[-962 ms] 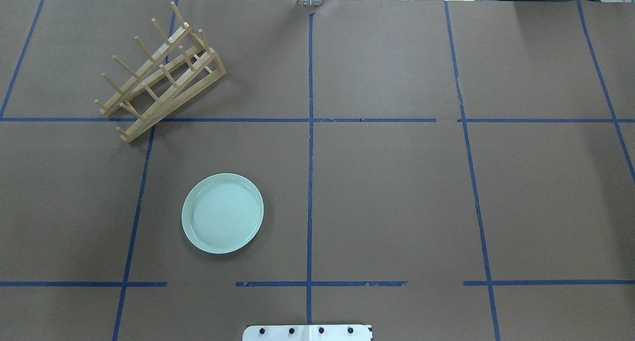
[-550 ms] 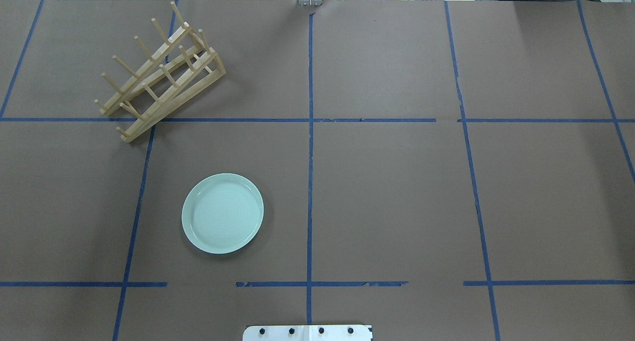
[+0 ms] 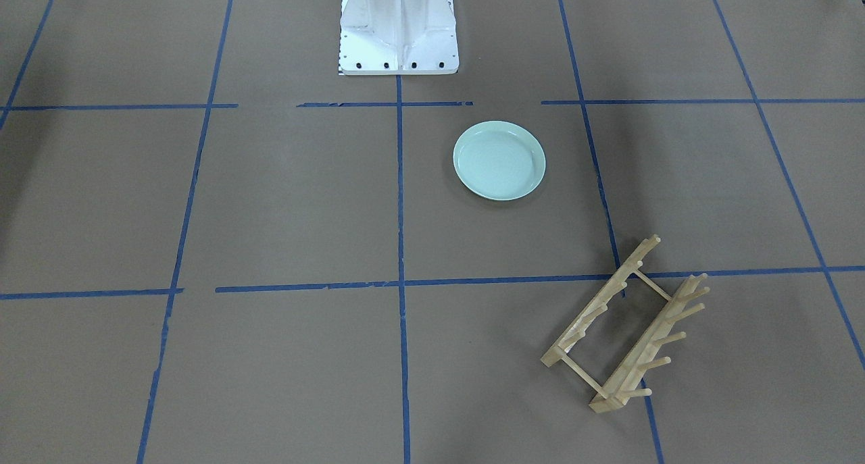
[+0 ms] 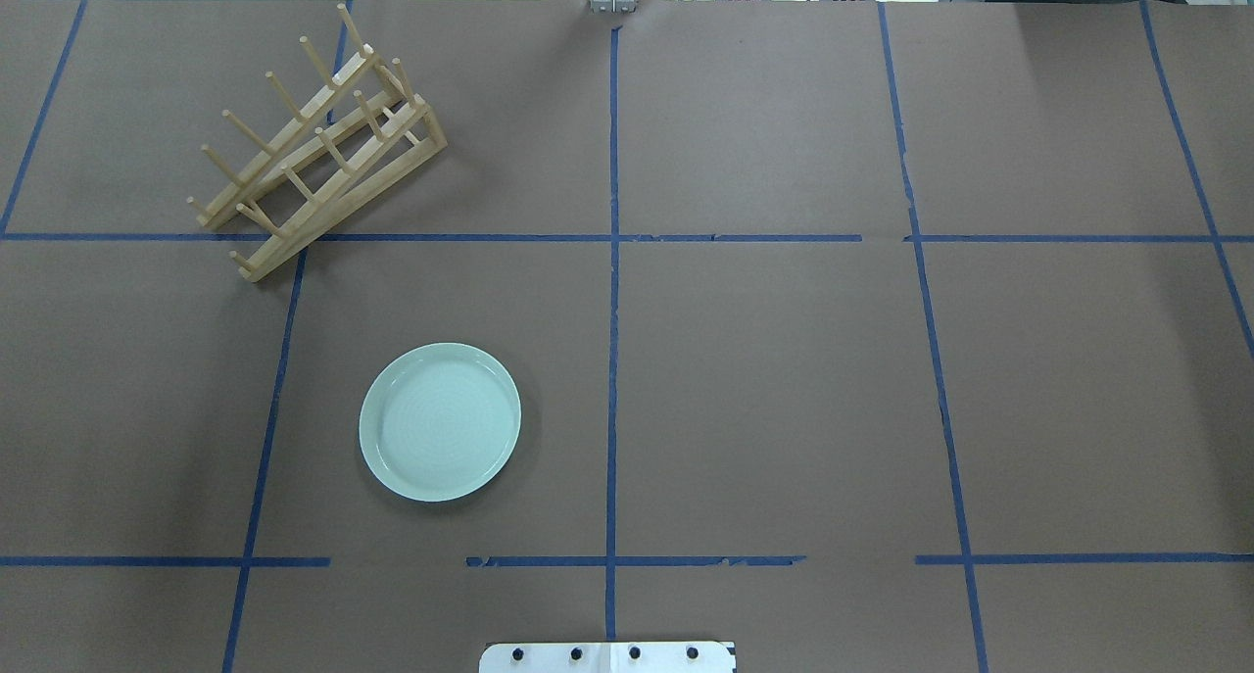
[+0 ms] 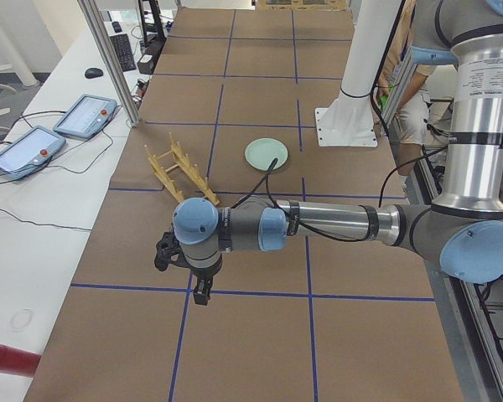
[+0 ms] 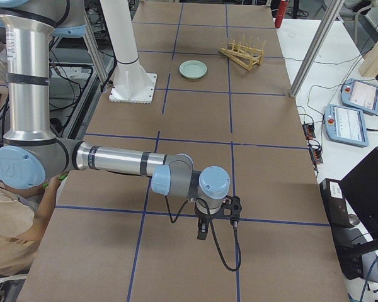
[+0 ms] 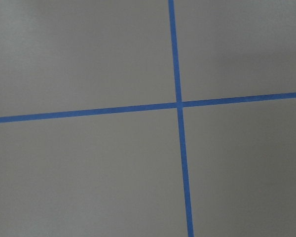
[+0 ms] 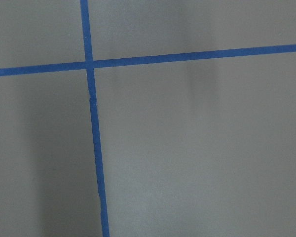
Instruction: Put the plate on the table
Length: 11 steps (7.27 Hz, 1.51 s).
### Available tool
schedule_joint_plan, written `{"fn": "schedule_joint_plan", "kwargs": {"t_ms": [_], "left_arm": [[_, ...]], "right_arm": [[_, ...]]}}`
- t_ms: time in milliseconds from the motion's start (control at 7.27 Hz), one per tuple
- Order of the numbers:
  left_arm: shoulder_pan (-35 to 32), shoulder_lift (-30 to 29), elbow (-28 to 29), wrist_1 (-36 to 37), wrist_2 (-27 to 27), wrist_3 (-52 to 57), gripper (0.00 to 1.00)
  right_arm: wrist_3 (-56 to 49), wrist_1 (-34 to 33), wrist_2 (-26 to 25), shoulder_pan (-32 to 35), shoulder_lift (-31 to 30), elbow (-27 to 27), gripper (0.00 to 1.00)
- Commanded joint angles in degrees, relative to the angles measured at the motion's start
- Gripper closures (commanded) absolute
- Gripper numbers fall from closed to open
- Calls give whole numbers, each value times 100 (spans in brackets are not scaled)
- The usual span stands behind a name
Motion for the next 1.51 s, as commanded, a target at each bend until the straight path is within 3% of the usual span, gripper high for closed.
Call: {"fn": "schedule_joint_plan", "kwargs": {"t_ms": [0, 1375], "left_arm": [[4, 12, -7, -22, 44, 2, 0], [-155, -94, -149, 383, 52, 55, 0]], "right_arm": [[0, 0, 0, 0, 0, 0, 0], [0, 0, 0, 0, 0, 0, 0]]}}
